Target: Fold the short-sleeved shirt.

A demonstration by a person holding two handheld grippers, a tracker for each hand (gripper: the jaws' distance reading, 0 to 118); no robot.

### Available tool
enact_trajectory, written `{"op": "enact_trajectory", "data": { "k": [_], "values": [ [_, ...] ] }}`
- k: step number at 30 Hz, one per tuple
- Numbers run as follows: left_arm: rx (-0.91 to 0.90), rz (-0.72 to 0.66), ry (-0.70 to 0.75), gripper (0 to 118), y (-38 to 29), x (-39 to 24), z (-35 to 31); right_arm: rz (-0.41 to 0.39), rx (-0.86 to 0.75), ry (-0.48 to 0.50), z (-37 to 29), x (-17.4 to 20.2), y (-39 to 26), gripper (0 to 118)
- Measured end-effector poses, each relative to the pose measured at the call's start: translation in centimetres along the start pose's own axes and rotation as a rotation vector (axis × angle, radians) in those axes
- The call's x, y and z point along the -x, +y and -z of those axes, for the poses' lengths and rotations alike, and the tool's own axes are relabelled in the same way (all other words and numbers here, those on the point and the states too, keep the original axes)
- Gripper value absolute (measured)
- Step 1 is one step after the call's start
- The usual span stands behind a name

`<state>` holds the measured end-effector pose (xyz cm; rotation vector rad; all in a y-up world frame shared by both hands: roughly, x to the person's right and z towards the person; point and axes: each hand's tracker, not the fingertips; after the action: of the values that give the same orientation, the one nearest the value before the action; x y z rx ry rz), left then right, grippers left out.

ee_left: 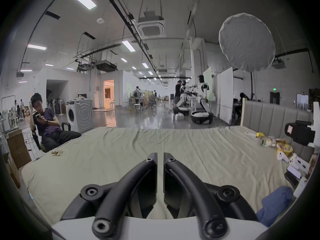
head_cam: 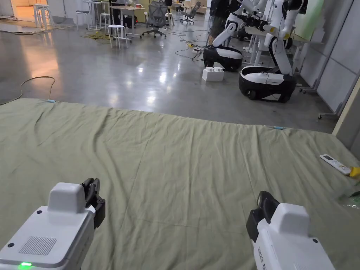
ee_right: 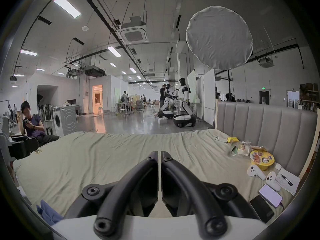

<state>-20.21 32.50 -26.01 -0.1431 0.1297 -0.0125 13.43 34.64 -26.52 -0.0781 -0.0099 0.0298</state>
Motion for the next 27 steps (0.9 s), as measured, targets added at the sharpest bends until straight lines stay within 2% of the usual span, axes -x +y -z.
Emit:
{"op": "enact_trajectory", "data": {
  "k": [5,10,19,23,27],
  "values": [
    [-0.036,-0.01,0.046,0,0.8,0.1,-1.4,-0.016,-0.029,0.005,-0.1,0.5,0.3,1],
    [0.009,-0.04,0.049,0,1.4,2.6,-2.3,-0.028,-0.026,0.004,-0.2,0.5,0.3,1],
    [0.382,-0.181,0.005,0,-3.4,12.4,-2.2,-0.045,0.024,0.021,0.3,0.4,-0.5,1],
    [0.548,-0.254,-0.076,0,-7.0,17.5,-0.9,-0.048,0.05,0.029,0.6,0.6,-1.0,1],
    [0.648,-0.291,-0.152,1,-9.4,18.9,-0.1,-0.051,0.076,0.039,1.0,1.1,-1.5,1]
  ]
}}
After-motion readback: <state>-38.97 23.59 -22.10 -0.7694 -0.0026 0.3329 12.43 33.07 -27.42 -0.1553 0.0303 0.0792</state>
